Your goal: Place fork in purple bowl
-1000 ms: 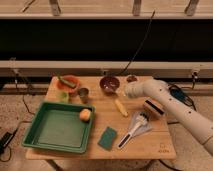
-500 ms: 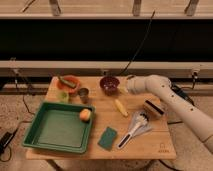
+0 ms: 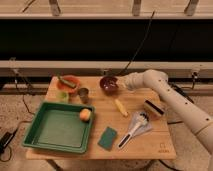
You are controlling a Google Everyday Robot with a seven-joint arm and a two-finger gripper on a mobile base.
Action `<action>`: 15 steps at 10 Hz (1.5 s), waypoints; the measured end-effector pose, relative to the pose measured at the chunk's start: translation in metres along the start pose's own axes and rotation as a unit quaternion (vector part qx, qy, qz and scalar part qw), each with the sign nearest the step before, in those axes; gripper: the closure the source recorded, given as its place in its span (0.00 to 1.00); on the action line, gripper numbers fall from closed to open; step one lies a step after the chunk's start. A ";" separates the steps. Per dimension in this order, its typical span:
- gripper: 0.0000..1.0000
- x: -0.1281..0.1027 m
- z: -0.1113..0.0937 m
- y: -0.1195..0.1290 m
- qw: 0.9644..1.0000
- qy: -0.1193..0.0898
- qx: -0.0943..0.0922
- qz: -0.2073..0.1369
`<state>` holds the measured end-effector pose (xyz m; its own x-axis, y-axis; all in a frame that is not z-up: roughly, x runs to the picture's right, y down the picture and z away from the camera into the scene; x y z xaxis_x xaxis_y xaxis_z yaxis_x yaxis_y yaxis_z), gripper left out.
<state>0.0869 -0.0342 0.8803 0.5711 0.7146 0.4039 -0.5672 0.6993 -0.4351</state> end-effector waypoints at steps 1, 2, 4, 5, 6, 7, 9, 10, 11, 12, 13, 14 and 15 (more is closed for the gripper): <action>0.81 -0.003 0.003 -0.003 1.000 0.000 0.001 0.000; 0.75 -0.008 0.009 -0.005 1.000 -0.002 0.001 0.000; 0.59 -0.014 0.016 -0.006 1.000 -0.004 -0.001 -0.001; 0.45 -0.019 0.022 -0.006 1.000 -0.005 -0.003 -0.002; 0.35 -0.020 0.024 -0.006 1.000 -0.005 -0.004 -0.002; 0.27 -0.021 0.027 -0.005 1.000 -0.005 -0.006 -0.003; 0.20 -0.019 0.031 -0.003 1.000 -0.002 -0.009 0.000; 0.20 -0.017 0.032 -0.002 1.000 0.001 -0.010 0.001; 0.20 -0.014 0.032 -0.002 1.000 0.003 -0.010 0.002; 0.20 -0.009 0.033 -0.001 1.000 0.008 -0.011 0.004; 0.20 -0.006 0.033 -0.001 1.000 0.009 -0.010 0.005; 0.20 -0.002 0.031 -0.001 1.000 0.009 -0.011 0.012; 0.20 0.001 0.028 -0.002 1.000 0.009 -0.009 0.015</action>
<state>0.0726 -0.0343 0.9043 0.5639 0.7350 0.3765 -0.5735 0.6766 -0.4618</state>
